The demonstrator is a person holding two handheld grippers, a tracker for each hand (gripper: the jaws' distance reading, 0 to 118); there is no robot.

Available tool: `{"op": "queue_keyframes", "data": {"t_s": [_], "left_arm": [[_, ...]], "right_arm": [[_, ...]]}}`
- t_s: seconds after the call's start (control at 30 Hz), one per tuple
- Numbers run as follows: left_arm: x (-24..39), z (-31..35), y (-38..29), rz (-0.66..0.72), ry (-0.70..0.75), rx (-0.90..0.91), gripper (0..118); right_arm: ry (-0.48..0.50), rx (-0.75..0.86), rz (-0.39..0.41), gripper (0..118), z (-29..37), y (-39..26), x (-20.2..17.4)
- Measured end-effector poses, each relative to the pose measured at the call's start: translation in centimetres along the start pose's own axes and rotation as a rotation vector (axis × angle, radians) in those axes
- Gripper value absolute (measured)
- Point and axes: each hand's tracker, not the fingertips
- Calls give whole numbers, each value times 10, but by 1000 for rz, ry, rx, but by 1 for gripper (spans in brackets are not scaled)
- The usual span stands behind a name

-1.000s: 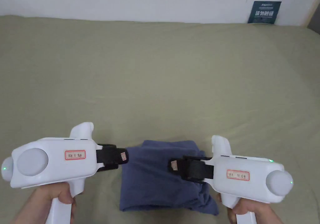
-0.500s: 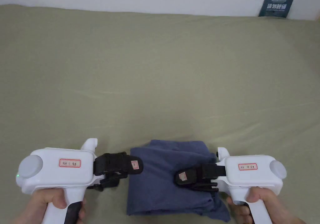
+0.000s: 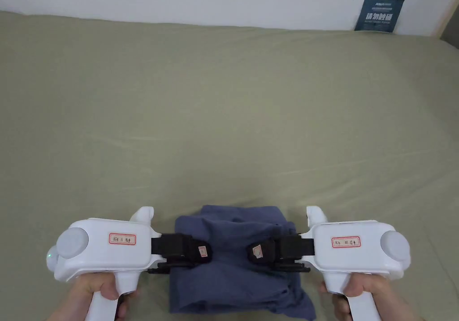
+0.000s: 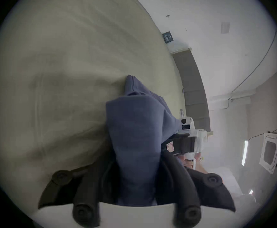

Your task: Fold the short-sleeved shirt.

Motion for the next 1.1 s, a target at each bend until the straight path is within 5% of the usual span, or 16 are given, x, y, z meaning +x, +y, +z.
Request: {"op": "queue_keyframes", "data": {"t_s": [0.07, 0.17, 0.3, 0.7, 1.1], "left_arm": [[3, 2, -1, -5, 14, 0, 30], [9, 4, 0, -23, 31, -3, 30], [17, 8, -2, -33, 43, -2, 30], [22, 49, 15, -65, 62, 23, 30], [-52, 247, 50, -8, 232, 128, 30]], "right_arm": [[-141, 200, 142, 0, 25, -7, -35], [-661, 617, 553, 0, 51, -35, -103], [-958, 1000, 744, 0, 66, -59, -146], [-868, 1004, 685, 0, 64, -44, -161], [-713, 916, 737, 0, -34, -32, -199]]}}
